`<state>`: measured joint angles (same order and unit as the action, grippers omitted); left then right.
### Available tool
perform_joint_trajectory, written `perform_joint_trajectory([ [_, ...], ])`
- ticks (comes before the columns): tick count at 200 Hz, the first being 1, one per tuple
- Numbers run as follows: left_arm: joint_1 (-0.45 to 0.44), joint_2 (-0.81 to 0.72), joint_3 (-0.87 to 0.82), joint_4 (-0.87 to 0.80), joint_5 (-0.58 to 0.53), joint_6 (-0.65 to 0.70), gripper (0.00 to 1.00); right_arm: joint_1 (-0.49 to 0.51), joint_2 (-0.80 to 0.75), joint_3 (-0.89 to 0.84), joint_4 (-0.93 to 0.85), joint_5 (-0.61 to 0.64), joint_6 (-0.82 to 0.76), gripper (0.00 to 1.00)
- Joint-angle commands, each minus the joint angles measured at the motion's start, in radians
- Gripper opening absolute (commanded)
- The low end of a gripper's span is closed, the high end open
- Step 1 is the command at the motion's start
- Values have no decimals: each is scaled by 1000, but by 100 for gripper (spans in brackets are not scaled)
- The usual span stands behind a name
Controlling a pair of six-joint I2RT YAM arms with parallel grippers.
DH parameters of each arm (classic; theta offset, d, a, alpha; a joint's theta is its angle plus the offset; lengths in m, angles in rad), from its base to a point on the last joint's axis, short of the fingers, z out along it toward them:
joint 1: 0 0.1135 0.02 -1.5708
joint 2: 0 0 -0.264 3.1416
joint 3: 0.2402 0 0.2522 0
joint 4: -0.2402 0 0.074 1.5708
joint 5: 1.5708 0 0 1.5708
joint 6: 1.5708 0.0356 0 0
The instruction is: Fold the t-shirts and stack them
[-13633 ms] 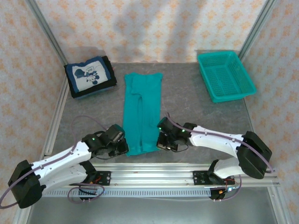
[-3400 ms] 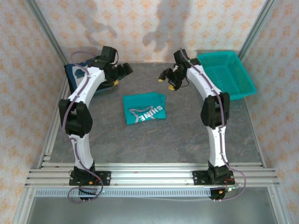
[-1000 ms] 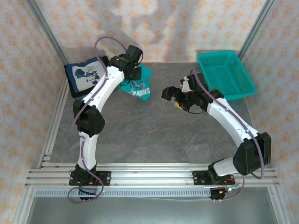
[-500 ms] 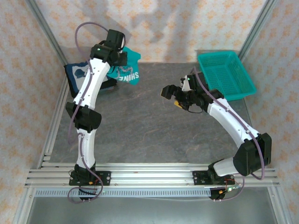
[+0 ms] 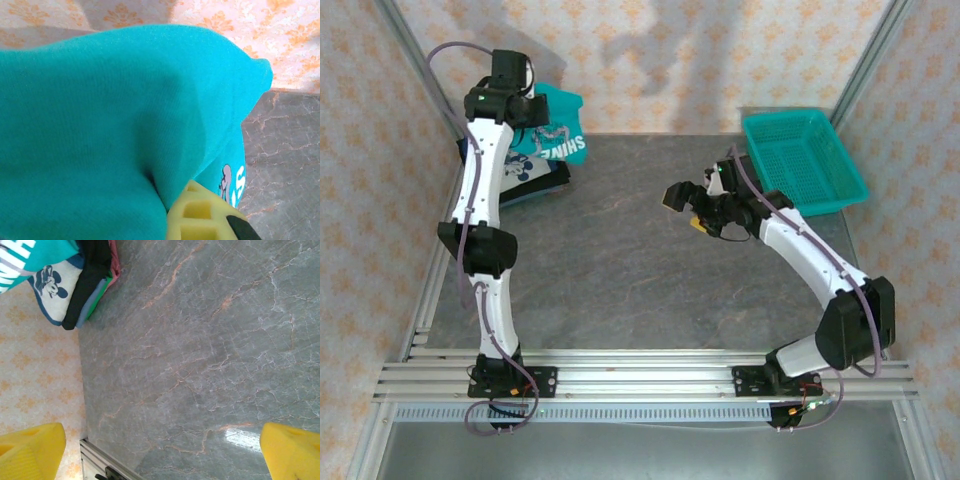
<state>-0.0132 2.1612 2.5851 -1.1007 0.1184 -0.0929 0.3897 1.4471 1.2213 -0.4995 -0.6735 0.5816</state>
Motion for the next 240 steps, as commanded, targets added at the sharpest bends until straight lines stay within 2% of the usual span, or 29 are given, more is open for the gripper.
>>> perform_joint_trajectory([
  [1, 27, 0, 39, 55, 68, -26, 0, -5, 14, 15, 44, -6, 26, 99],
  [170, 229, 48, -8, 82, 186, -53, 0, -5, 137, 85, 50, -30, 37, 99],
  [186, 243, 63, -45, 77, 181, -51, 0, -5, 153, 101, 43, -34, 36, 99],
  [212, 257, 66, -144, 98, 114, -18, 0, -5, 177, 125, 32, -33, 34, 99],
  [240, 298, 101, -167, 111, 133, -19, 0, -4, 201, 151, 17, -34, 32, 99],
])
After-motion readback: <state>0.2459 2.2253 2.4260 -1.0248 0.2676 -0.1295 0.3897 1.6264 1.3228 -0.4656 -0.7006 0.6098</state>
